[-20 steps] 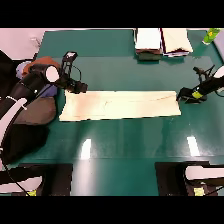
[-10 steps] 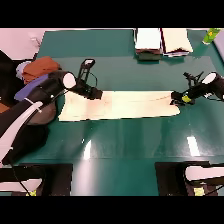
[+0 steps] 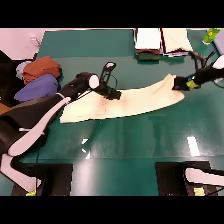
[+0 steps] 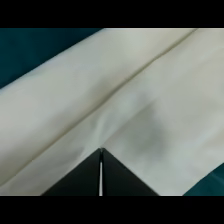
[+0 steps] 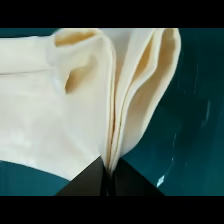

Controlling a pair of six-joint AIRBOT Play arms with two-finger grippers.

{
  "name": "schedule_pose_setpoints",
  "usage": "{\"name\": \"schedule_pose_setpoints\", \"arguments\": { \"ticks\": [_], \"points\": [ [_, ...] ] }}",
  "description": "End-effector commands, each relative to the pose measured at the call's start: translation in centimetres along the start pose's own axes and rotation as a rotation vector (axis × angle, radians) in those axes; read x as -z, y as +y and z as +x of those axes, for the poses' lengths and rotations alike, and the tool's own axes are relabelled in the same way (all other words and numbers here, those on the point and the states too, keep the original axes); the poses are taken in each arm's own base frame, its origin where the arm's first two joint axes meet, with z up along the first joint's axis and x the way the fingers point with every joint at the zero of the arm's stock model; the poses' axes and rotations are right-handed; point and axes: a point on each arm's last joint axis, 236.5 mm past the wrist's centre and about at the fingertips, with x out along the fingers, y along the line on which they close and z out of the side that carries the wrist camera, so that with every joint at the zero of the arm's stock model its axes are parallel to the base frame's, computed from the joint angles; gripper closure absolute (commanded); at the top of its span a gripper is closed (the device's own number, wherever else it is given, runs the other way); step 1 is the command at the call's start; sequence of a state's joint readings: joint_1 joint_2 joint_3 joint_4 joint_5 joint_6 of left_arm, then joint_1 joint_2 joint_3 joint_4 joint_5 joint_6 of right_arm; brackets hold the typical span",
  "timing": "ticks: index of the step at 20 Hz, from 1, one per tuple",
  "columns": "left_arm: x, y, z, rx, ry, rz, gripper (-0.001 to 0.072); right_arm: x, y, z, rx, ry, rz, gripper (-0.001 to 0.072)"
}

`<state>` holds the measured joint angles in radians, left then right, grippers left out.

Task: Fold the shirts.

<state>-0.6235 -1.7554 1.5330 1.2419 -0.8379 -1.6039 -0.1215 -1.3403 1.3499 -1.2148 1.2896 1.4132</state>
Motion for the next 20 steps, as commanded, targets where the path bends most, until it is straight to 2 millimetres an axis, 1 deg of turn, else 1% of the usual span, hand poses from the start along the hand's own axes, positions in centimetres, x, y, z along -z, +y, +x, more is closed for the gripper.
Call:
{"name": "schedule_pose_setpoints", "arguments": {
  "ticks": [1, 3, 6, 7, 10, 12, 14, 16, 18, 20],
  "points": [
    [0.7, -1.7, 2.7, 0.037, 0.065, 0.017, 0.0682, -2.4, 7.1, -5.5, -0.115, -0.115, -0.072, 0.07],
    [1.2, -1.8, 3.2, 0.042, 0.081, 0.008, 0.0682, -3.2, 10.0, -7.7, -0.145, -0.161, -0.114, 0.07],
    [1.3, -1.8, 3.2, 0.042, 0.086, 0.008, 0.0682, -3.8, 13.3, -9.8, -0.178, -0.198, -0.165, 0.07],
    [1.3, -1.8, 3.2, 0.042, 0.086, 0.007, 0.0682, -3.8, 14.3, -10.2, -0.19, -0.206, -0.177, 0.07],
    [1.2, -1.5, 3.0, 0.036, 0.083, 0.011, 0.0682, -3.6, 16.5, -10.9, -0.216, -0.216, -0.205, 0.07],
    [0.7, -1.2, 2.3, 0.031, 0.086, 0.011, 0.0682, -3.4, 17.8, -10.9, -0.233, -0.22, -0.221, 0.07],
    [-1.1, 0.0, 0.1, 0.003, 0.055, 0.026, 0.0682, -3.2, 18.7, -10.8, -0.246, -0.22, -0.225, 0.07],
    [-3.9, 2.3, -3.8, -0.041, -0.027, 0.018, 0.0682, -2.9, 20.4, -10.7, -0.269, -0.227, -0.251, 0.07],
    [-6.3, 5.2, -8.9, -0.091, -0.107, -0.002, 0.0682, -2.9, 22.6, -10.5, -0.299, -0.248, -0.278, 0.07],
    [-8.0, 8.5, -14.8, -0.156, -0.186, -0.007, 0.0681, -2.4, 25.3, -9.5, -0.337, -0.244, -0.306, 0.07]
  ]
}}
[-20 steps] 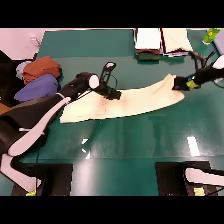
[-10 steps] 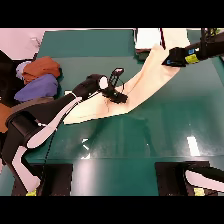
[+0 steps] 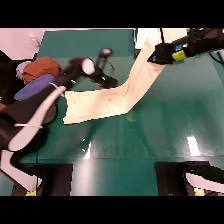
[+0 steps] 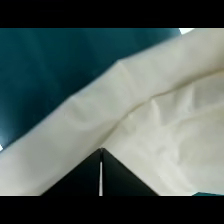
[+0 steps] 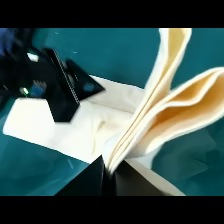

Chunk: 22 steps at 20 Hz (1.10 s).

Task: Fold the shirts.

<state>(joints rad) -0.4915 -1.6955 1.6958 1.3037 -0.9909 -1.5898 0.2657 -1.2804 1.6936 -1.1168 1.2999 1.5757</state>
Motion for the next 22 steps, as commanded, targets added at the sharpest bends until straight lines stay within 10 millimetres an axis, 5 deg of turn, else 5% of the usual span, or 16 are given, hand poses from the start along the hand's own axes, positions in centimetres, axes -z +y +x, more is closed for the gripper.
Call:
{"name": "schedule_pose_setpoints", "arguments": {
  "ticks": [1, 5, 8, 10, 11, 12, 13, 14, 17, 20, 22],
  "points": [
    [-3.4, 6.1, -9.2, -0.121, -0.125, -0.009, 0.0681, 0.1, 4.5, 2.9, -0.077, -0.005, -0.039, 0.07],
    [-4.9, 11.4, -20.1, -0.263, -0.276, -0.033, 0.0681, 2.4, 12.6, 10.6, -0.236, 0.036, -0.087, 0.0699],
    [-4.9, 12.3, -25.9, -0.312, -0.36, -0.048, 0.0681, 5.4, 18.2, 17.7, -0.3, 0.029, -0.139, 0.0698],
    [-4.9, 12.1, -28.0, -0.339, -0.395, -0.029, 0.0681, 8.0, 21.1, 22.1, -0.327, 0.036, -0.176, 0.0696],
    [-4.9, 11.8, -28.6, -0.339, -0.404, -0.025, 0.0681, 9.3, 22.4, 23.8, -0.342, 0.059, -0.204, 0.0629],
    [-4.7, 11.8, -28.6, -0.339, -0.4, -0.025, 0.0681, 10.7, 23.6, 25.2, -0.356, 0.087, -0.247, 0.0379],
    [-4.4, 11.8, -28.4, -0.338, -0.384, -0.028, 0.0681, 11.6, 24.4, 25.8, -0.366, 0.117, -0.269, 0.0246],
    [-3.9, 11.8, -28.2, -0.336, -0.36, -0.031, 0.0681, 12.1, 24.8, 25.8, -0.37, 0.147, -0.289, 0.0242],
    [-3.1, 11.7, -28.0, -0.335, -0.327, -0.027, 0.0681, 9.6, 21.5, 24.0, -0.29, 0.161, -0.313, 0.0249],
    [-2.3, 11.2, -27.5, -0.313, -0.287, -0.028, 0.0681, 7.8, 11.7, 21.2, -0.103, 0.214, -0.285, 0.025],
    [-2.4, 10.3, -27.2, -0.289, -0.286, -0.021, 0.0681, 9.4, 3.6, 19.0, 0.021, 0.329, -0.164, 0.025]
  ]
}}
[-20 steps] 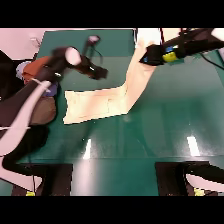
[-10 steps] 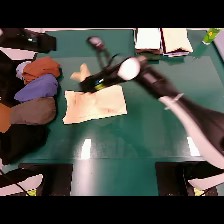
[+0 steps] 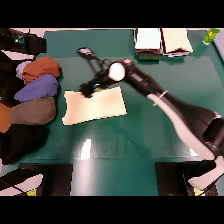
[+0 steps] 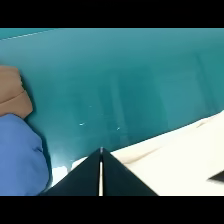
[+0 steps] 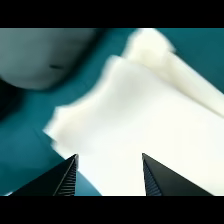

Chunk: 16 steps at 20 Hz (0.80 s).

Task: Fold the shirts.

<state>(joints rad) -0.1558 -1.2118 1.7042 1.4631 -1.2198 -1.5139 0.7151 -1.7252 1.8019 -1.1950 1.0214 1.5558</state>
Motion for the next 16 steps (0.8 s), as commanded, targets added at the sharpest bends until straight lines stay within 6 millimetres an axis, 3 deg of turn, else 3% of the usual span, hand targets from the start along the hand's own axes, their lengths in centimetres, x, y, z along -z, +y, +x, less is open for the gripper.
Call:
{"name": "schedule_pose_setpoints", "arguments": {
  "ticks": [1, 2, 3, 5, 8, 12, 13, 14, 16],
  "points": [
    [0.3, -1.7, -0.1, 0.044, 0.013, 0.012, 0.0681, 6.4, -10.5, -4.3, 0.16, 0.192, 0.178, 0.0215],
    [0.0, -2.5, 0.0, 0.057, -0.003, 0.024, 0.0681, 8.6, -13.3, -5.0, 0.186, 0.23, 0.25, 0.0065],
    [-0.4, -3.2, 0.1, 0.07, -0.019, 0.035, 0.0681, 10.3, -15.2, -5.2, 0.189, 0.257, 0.318, 0.0003],
    [-1.0, -4.8, 0.4, 0.095, -0.047, 0.055, 0.0681, 12.1, -16.8, -4.3, 0.13, 0.261, 0.464, 0.0003],
    [-1.0, -6.2, 1.0, 0.118, -0.051, 0.073, 0.0681, 12.3, -16.8, -1.3, 0.077, 0.246, 0.533, 0.0007],
    [-0.2, -6.2, 1.5, 0.121, -0.023, 0.072, 0.0681, 11.8, -15.6, 3.1, 0.056, 0.264, 0.525, 0.0015],
    [-0.1, -6.2, 1.5, 0.122, -0.018, 0.072, 0.0681, 11.6, -15.3, 4.0, 0.05, 0.276, 0.515, 0.0018],
    [-0.1, -6.2, 1.5, 0.122, -0.015, 0.072, 0.0681, 11.4, -14.8, 4.8, 0.043, 0.283, 0.5, 0.0069],
    [0.1, -6.2, 1.5, 0.122, -0.007, 0.072, 0.0681, 10.5, -14.0, 5.9, 0.041, 0.27, 0.463, 0.0248]
  ]
}}
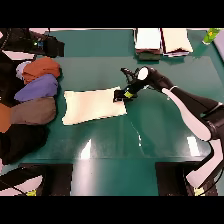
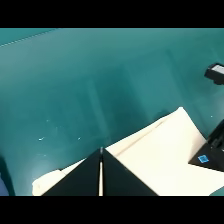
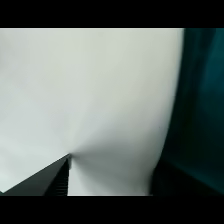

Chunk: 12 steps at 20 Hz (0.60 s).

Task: Fold the shirts.

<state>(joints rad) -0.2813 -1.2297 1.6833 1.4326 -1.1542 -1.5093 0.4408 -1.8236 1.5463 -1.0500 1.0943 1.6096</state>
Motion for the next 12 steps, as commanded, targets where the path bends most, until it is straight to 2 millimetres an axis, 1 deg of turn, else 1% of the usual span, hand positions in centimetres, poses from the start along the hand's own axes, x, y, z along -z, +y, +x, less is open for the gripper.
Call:
{"name": "schedule_pose_setpoints", "arguments": {
  "ticks": [1, 2, 4, 5, 6, 8, 10, 12],
  "points": [
    [0.3, -0.2, 0.1, 0.004, 0.012, 0.0, 0.0681, -1.1, 1.9, 1.9, -0.01, -0.021, -0.046, 0.0492],
    [0.2, -0.4, 0.1, 0.014, 0.01, -0.005, 0.0681, -1.7, 2.3, 1.9, -0.014, -0.05, -0.057, 0.07],
    [0.2, -1.1, 0.1, 0.045, 0.009, -0.018, 0.0681, -3.0, 2.6, 1.3, -0.019, -0.106, -0.058, 0.0698],
    [0.2, -1.5, 0.0, 0.062, 0.008, -0.025, 0.0682, -3.7, 2.2, 0.3, -0.018, -0.129, -0.051, 0.0699],
    [0.2, -2.1, 0.0, 0.075, 0.007, -0.023, 0.0682, -4.5, 1.1, -1.2, 0.005, -0.157, -0.053, 0.0699],
    [0.4, -3.5, 0.1, 0.085, 0.014, 0.018, 0.0683, -6.2, -3.1, -6.0, 0.123, -0.224, -0.069, 0.0699],
    [0.6, -5.4, 0.2, 0.103, 0.019, 0.072, 0.0682, -6.9, -8.8, -12.5, 0.252, -0.284, -0.026, 0.0699],
    [0.7, -6.9, 0.2, 0.127, 0.018, 0.095, 0.0682, -6.4, -15.5, -20.0, 0.367, -0.348, 0.072, 0.0699]
  ]
}}
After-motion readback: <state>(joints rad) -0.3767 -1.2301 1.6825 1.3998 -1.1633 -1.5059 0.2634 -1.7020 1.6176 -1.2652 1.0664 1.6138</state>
